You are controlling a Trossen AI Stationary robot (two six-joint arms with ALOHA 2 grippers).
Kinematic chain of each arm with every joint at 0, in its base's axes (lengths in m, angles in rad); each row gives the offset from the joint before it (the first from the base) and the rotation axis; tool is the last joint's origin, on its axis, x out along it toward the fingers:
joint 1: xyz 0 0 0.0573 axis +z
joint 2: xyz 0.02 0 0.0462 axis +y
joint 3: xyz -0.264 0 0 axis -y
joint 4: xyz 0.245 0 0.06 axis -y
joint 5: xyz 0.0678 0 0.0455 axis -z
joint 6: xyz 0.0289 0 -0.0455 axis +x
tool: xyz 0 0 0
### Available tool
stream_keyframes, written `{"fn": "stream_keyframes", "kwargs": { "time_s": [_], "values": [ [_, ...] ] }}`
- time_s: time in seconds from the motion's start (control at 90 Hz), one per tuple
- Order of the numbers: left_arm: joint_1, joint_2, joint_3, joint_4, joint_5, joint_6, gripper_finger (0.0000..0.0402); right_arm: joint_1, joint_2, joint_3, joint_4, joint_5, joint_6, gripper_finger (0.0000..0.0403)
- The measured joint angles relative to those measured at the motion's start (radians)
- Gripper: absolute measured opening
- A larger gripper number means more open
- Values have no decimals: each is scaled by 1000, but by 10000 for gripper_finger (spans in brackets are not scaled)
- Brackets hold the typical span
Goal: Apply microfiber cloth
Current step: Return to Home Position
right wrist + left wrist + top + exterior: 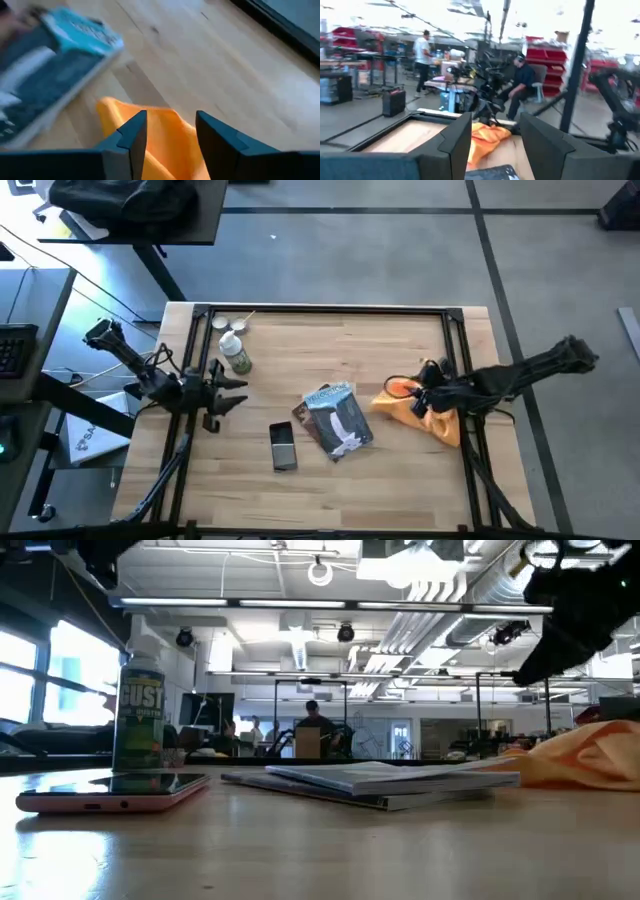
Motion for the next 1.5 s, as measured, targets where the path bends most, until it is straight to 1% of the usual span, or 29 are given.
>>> {"fn": "stream_keyframes", "kwargs": {
  "time_s": [0.133, 0.211, 0.289, 0.4, 0.489, 0.567, 0.656, 0.733, 0.811, 0.844, 0.9, 0.956, 1.056, 1.133, 1.178, 1.244, 1.344, 1.4, 1.478, 1.5],
  "values": [
    [82, 0, -49, 24, 6, -86, 141, -16, -188, -166, 391, -28, -271, 86],
    [133, 0, -67, 20, 23, -123, 129, -18, -296, -225, 536, -32, -411, 66],
    [189, 1, -78, -12, 31, -171, 112, -23, -403, -265, 571, -46, -499, 44],
    [271, 1, -89, -96, 32, -239, 80, -29, -554, -309, 555, -74, -554, 14],
    [316, -7, -90, -150, 53, -217, 54, -29, -666, -334, 542, -127, -587, 3],
    [323, -43, -89, -157, 77, -168, 33, -29, -666, -335, 526, -182, -591, 3],
    [321, -105, -88, -185, 59, -155, 12, -28, -659, -335, 513, -220, -571, 1],
    [320, -174, -88, -287, 45, -151, 3, -28, -667, -335, 474, -226, -546, 0],
    [320, -243, -89, -408, 40, -175, 3, -28, -664, -335, 464, -231, -535, 0],
    [322, -270, -90, -443, 52, -183, 3, -28, -664, -335, 465, -236, -536, 0],
    [328, -313, -90, -467, 106, -180, 3, -28, -666, -335, 459, -251, -539, 0],
    [338, -355, -90, -472, 186, -156, 1, -28, -663, -335, 454, -248, -540, 0],
    [370, -417, -89, -472, 324, -117, 0, -28, -664, -335, 397, -195, -530, 0],
    [402, -464, -89, -513, 403, -99, 0, -29, -663, -334, 376, -177, -547, 0],
    [423, -483, -89, -551, 425, -100, 0, -29, -664, -334, 376, -179, -552, 0],
    [452, -479, -89, -593, 433, -100, 0, -29, -664, -334, 376, -182, -548, 0],
    [491, -480, -95, -618, 455, -99, 0, -29, -664, -334, 376, -182, -540, 0],
    [508, -480, -113, -590, 500, -100, 0, -29, -662, -334, 376, -182, -540, 0],
    [524, -480, -171, -450, 639, -109, 0, -29, -663, -334, 375, -182, -540, 0],
    [529, -480, -171, -452, 672, -118, 0, -29, -663, -334, 376, -182, -540, 0]
  ]
}}
